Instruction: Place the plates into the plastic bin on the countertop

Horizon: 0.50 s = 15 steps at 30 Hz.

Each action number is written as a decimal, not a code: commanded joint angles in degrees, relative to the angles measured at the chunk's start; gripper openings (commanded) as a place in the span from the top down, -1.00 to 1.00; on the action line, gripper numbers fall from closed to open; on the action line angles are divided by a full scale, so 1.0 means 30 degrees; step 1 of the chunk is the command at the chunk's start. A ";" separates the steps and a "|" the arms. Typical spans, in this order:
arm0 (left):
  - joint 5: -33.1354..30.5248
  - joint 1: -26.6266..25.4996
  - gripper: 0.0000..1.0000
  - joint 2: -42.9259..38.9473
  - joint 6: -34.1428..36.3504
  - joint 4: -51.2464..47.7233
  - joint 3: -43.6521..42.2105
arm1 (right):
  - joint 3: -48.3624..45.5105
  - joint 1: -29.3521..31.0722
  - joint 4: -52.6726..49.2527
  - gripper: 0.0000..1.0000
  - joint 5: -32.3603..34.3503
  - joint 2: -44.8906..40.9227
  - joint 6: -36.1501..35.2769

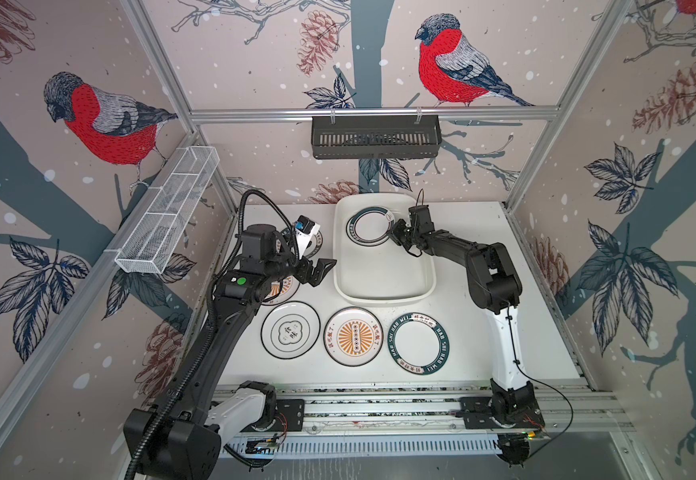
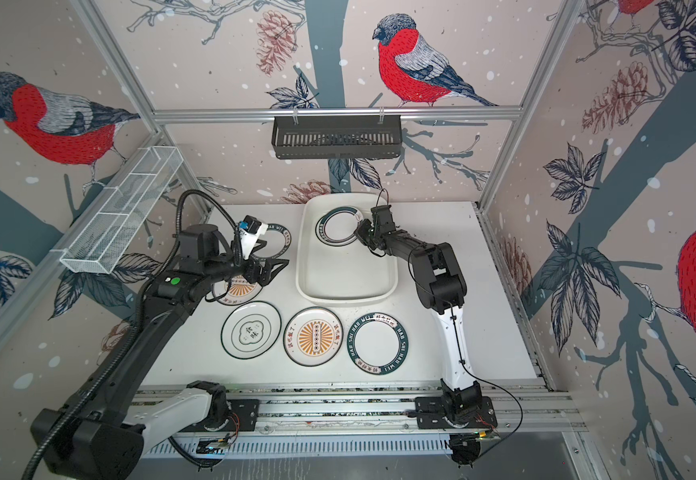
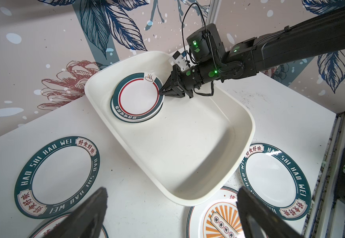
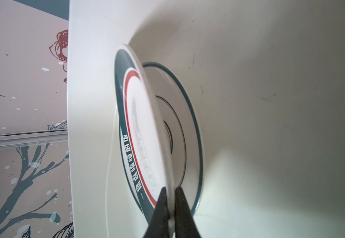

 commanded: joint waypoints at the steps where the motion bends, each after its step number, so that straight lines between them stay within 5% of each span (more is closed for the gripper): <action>1: 0.0224 -0.0024 -0.94 -0.0005 0.0065 0.0212 0.0194 | 0.0235 0.0040 0.0630 0.75 -0.0166 0.0093 0.0046; 15: 0.0221 0.0005 -0.94 -0.0063 0.0079 0.0243 0.0182 | 0.0257 0.0016 0.0241 0.53 -0.0161 0.0009 -0.0041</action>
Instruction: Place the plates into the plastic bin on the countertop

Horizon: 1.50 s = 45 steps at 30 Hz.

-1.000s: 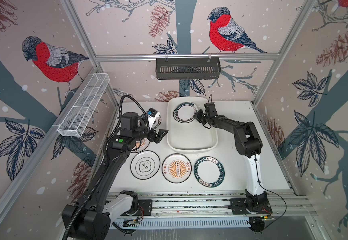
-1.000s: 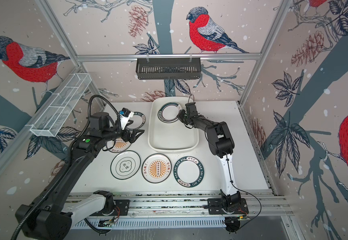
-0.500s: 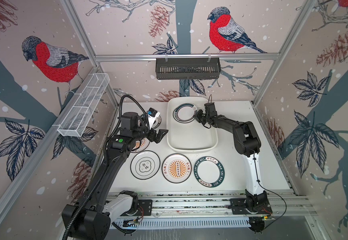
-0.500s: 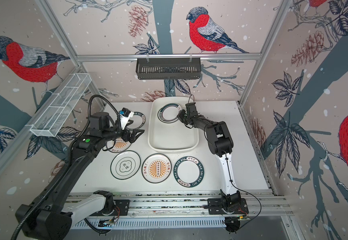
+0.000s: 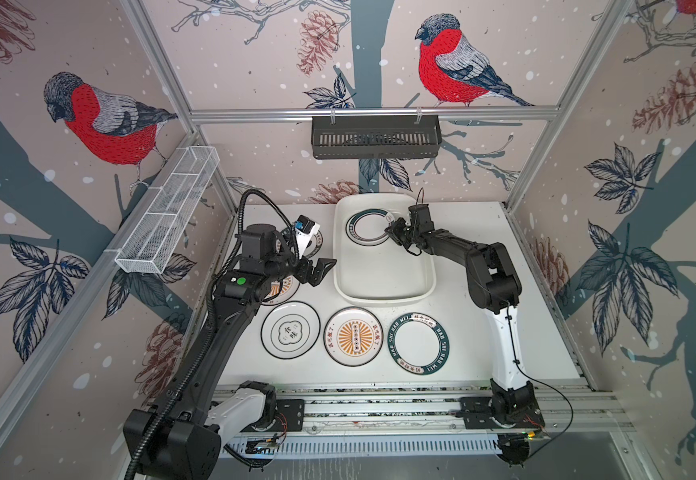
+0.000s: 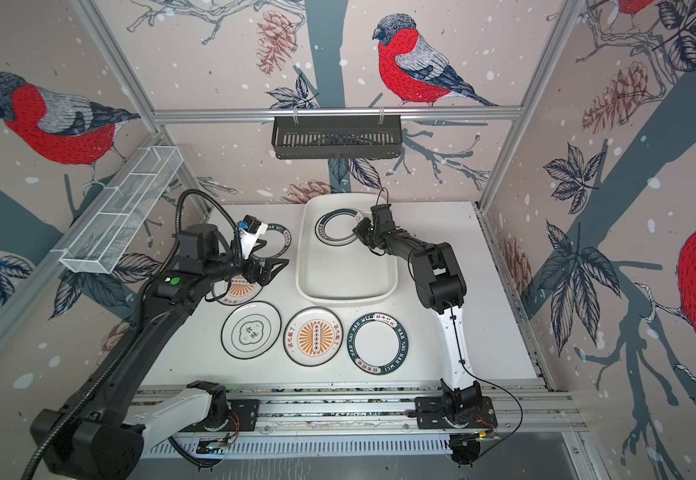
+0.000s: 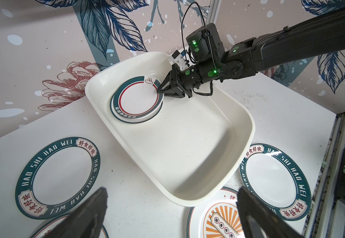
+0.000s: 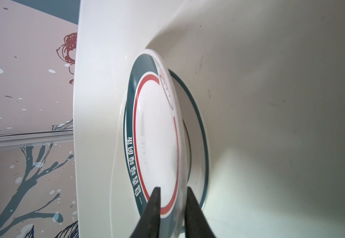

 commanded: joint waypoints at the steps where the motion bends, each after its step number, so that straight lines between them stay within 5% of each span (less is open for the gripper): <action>1: 0.0241 -0.0015 -0.94 -0.0083 0.0079 0.0247 0.0143 | 0.0069 0.0020 0.0141 0.52 -0.0166 -0.0071 -0.0031; 45: 0.0338 -0.0019 -0.94 -0.0257 0.0108 0.0265 0.0123 | -0.0903 -0.0127 -0.0418 0.33 0.0160 -0.0951 -0.0329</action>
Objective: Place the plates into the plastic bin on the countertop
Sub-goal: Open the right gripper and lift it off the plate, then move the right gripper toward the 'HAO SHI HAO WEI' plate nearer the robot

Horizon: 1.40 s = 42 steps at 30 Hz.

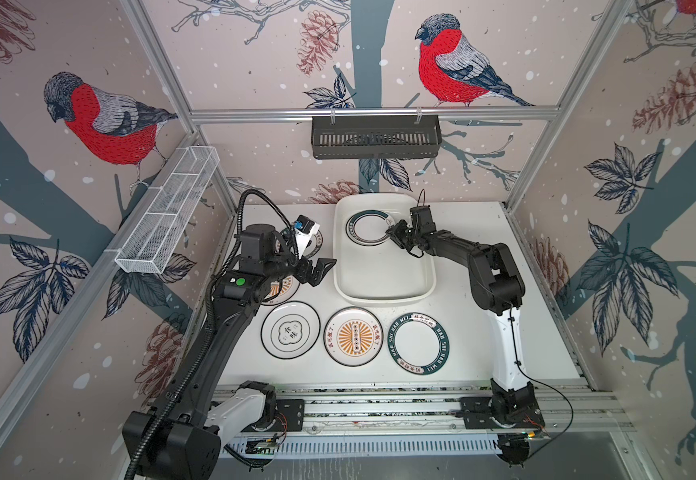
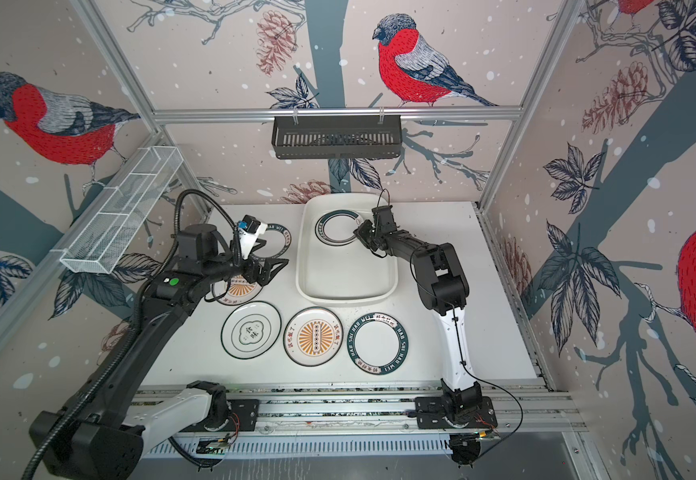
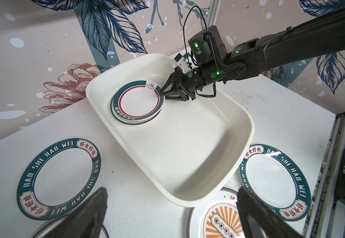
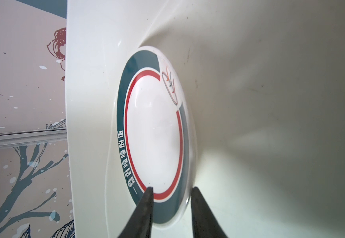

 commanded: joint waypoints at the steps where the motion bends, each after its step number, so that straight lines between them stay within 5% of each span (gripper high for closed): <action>1: 0.0346 -0.0002 -0.94 -0.0106 0.0101 0.0244 0.0138 | -0.0072 -0.0053 0.0034 0.33 0.0138 -0.0343 -0.0272; 20: 0.0161 0.0000 -0.94 -0.0041 0.0385 0.0197 0.0219 | -0.0470 -0.0059 -0.0669 0.32 0.0210 -0.1875 -0.1573; 33: 0.0123 -0.0011 -0.94 -0.0091 0.1267 -0.0724 0.0642 | -1.0455 -0.0504 -0.1391 0.29 0.1384 -1.4255 -0.5030; 42: 0.0616 -0.0027 -0.94 0.0069 0.1067 -0.0934 0.0542 | -1.7922 -0.2666 -0.4652 0.22 0.1017 -2.4452 -0.5711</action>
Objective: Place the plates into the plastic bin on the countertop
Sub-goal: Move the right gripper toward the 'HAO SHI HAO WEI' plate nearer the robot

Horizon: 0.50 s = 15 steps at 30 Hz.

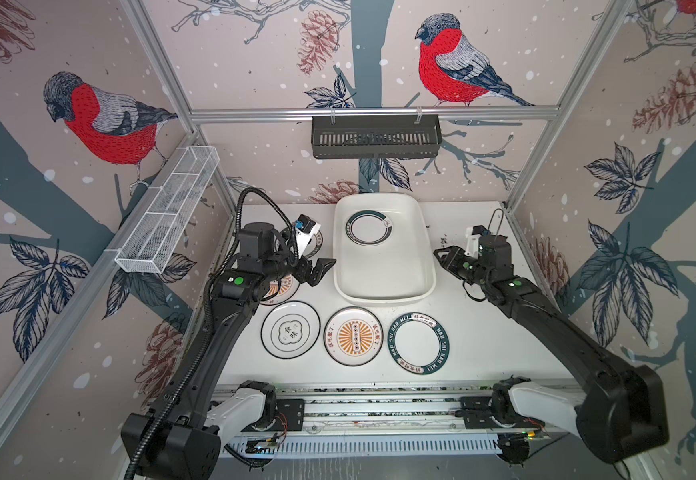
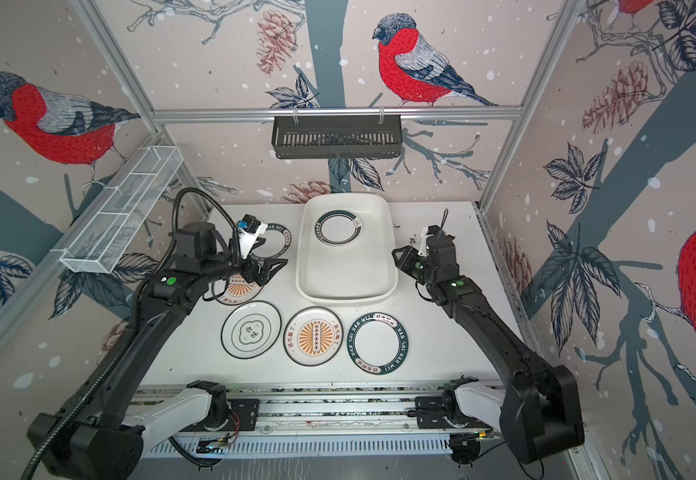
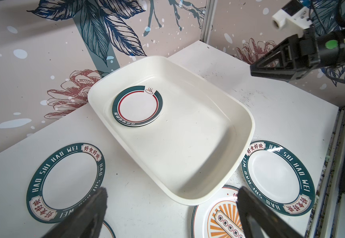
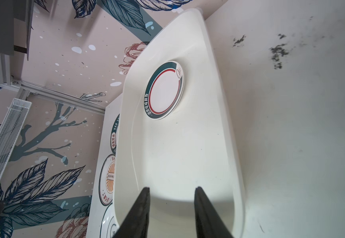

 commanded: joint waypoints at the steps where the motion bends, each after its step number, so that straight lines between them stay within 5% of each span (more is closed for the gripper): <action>1: 0.0545 -0.0044 -0.94 0.0101 0.0106 -0.0420 0.0124 | -0.1876 -0.0836 -0.2125 0.21 -0.0025 -0.2847 -0.0633; 6: 0.0930 -0.0053 -0.94 0.0286 -0.0265 -0.0342 0.0159 | -0.4223 -0.2725 -0.3805 0.14 -0.1501 -0.6522 -0.0538; 15: 0.1619 -0.0054 -0.94 0.0436 -0.0192 -0.0400 0.0559 | -0.5784 -0.3506 -0.6441 0.05 -0.3020 -0.8103 -0.0942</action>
